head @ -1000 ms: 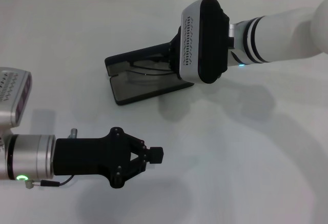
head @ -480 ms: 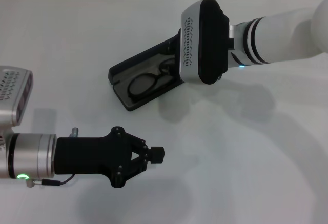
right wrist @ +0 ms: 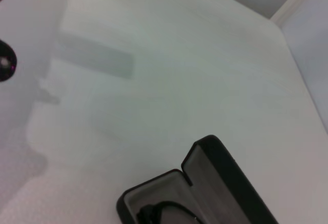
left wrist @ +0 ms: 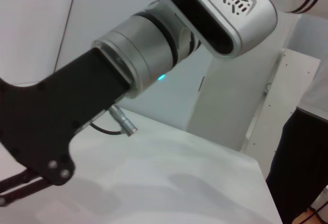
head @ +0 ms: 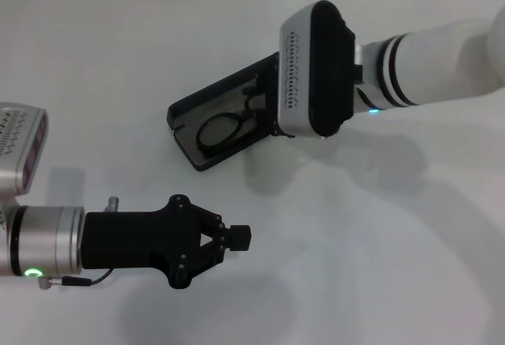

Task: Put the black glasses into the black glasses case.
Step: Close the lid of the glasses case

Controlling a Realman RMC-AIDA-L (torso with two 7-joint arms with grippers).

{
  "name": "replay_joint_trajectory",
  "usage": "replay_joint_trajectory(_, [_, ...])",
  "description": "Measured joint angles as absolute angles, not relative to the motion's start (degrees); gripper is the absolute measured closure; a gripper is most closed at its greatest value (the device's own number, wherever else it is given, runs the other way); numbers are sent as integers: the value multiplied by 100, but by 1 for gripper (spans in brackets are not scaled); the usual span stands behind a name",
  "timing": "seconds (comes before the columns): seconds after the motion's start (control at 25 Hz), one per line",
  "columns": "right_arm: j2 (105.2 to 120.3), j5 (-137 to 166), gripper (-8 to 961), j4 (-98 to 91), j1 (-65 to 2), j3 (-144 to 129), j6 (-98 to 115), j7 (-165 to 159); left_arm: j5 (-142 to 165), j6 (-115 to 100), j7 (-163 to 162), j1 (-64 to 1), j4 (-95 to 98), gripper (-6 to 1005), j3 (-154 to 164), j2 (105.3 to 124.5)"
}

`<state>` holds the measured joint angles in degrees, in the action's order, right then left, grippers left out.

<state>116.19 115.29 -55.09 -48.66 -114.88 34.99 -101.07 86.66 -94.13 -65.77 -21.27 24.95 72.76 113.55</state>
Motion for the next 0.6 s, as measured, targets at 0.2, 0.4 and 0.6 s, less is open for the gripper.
replay_joint_trajectory(0.2, [11619, 11440, 704, -5723, -4703, -11131, 3893, -10112, 8663, -9406, -6562, -2120, 2495, 986, 7269, 11360])
replay_joint_trajectory(0.4, [11619, 11163, 703, -6043, -4499, -10590, 4604, -10093, 8653, -9402, -6558, -2094, 2496, 985, 7151, 11363])
replay_joint_trajectory(0.6, [11603, 10646, 702, -6350, -4181, -9650, 5695, -10063, 8636, -9421, -6557, -2050, 2522, 985, 7039, 11334])
